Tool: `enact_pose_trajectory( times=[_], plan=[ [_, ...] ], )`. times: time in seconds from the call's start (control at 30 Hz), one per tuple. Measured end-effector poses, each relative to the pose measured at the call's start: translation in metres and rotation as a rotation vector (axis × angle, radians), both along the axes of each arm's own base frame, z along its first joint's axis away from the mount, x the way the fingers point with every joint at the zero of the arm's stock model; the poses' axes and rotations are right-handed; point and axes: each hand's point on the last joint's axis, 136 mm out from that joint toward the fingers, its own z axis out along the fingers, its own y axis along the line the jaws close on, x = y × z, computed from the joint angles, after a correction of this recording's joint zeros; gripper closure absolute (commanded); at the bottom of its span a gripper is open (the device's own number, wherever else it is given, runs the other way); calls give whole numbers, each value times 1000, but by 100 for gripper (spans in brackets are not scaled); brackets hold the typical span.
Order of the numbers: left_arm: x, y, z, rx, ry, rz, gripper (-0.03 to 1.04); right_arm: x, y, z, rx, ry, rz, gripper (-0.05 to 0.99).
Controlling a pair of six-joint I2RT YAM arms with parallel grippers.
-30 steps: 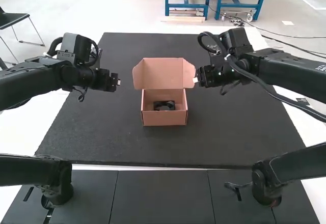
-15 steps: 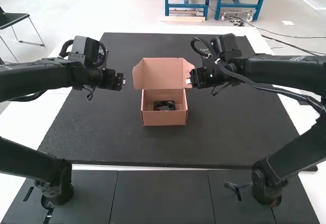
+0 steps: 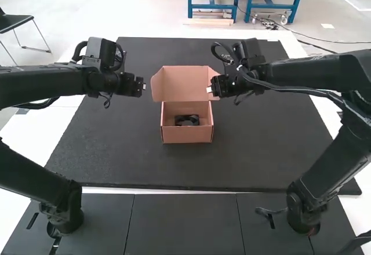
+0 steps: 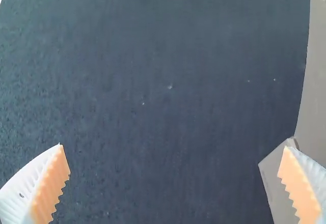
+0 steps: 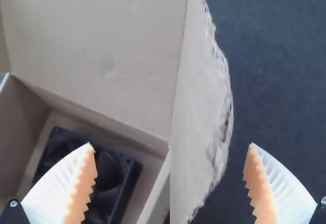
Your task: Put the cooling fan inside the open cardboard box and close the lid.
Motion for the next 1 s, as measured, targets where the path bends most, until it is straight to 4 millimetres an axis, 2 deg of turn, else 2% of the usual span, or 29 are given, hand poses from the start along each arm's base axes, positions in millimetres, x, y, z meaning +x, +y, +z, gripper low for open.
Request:
enact_pose_trajectory(
  times=[0.33,0.5,0.67,0.73,0.83,0.9,1.0],
  plan=[
    [5,-1,1,-1,-1,0,4,11,-1,-5,2,-3,-14,28],
    [14,-3,6,-3,-8,0,4,25,-11,6,17,-34,-50,29],
    [17,-4,6,-2,-7,0,4,36,-22,15,29,-56,-85,33],
    [17,-4,5,-2,-4,0,4,37,-24,15,28,-56,-90,39],
    [19,-5,4,-1,-1,0,4,37,-24,16,31,-56,-93,40],
    [20,-5,5,-2,-3,1,4,38,-24,19,32,-58,-93,47],
    [21,-5,7,-4,-6,2,4,40,-23,23,35,-59,-94,48]
  ],
)
